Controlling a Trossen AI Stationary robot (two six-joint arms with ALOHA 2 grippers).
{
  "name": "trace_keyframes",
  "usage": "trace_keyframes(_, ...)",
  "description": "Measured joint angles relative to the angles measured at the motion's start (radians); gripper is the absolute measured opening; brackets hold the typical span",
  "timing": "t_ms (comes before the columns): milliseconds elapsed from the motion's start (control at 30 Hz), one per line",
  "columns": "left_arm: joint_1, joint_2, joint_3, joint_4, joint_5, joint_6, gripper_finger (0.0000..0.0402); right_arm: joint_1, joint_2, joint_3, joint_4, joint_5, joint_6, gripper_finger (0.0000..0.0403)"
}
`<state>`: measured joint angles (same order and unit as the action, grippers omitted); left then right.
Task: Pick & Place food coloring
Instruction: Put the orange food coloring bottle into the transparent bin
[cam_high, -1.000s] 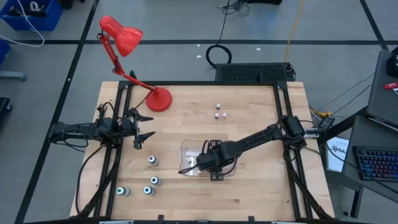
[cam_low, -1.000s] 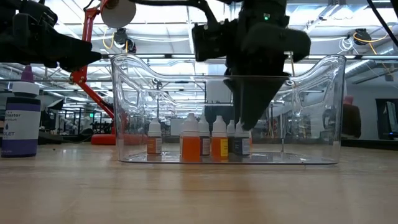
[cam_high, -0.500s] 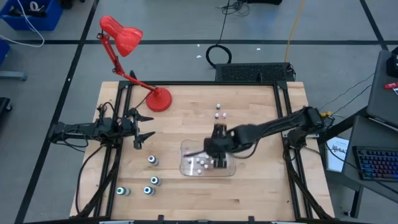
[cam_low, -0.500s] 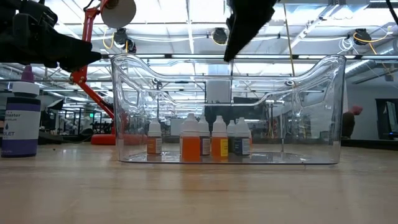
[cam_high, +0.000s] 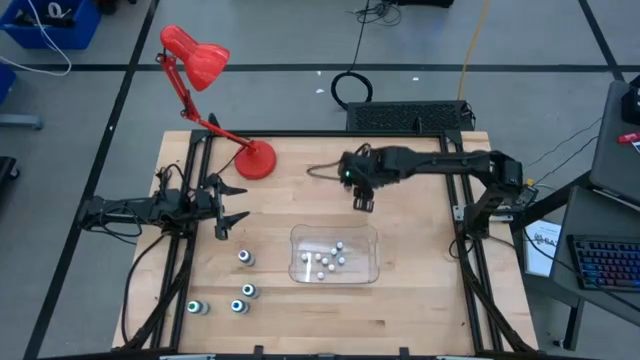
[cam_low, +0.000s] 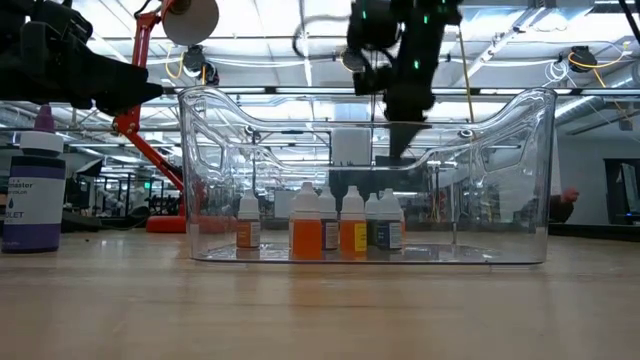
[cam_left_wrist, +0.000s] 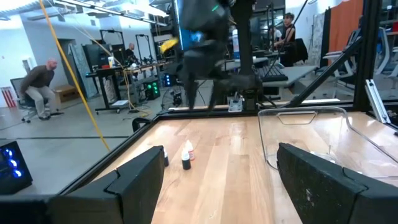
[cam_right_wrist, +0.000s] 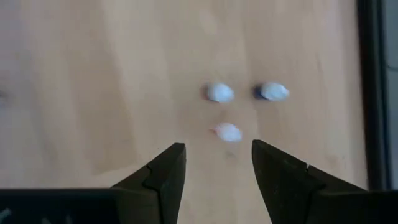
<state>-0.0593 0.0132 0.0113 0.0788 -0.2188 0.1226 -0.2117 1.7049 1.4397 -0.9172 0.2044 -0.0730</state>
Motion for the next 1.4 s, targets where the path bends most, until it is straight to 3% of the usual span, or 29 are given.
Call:
trace_keyframes(100,0.0,0.0,0.0,0.0,0.0,0.0,0.0306,-0.065,-0.001,-0.074,0.069,-0.002,-0.023,0.0173)
trace_keyframes(267,0.0,0.0,0.0,0.0,0.0,0.0,0.0306,-0.139,-0.001,-0.177,0.196,-0.125,-0.031,0.0173)
trace_keyframes(533,0.0,0.0,0.0,0.0,0.0,0.0,0.0306,-0.158,-0.001,-0.252,0.322,-0.132,-0.054,0.0173)
trace_keyframes(1400,0.0,0.0,0.0,0.0,0.0,0.0,0.0306,-0.189,0.062,-0.27,0.368,-0.129,-0.048,0.0171)
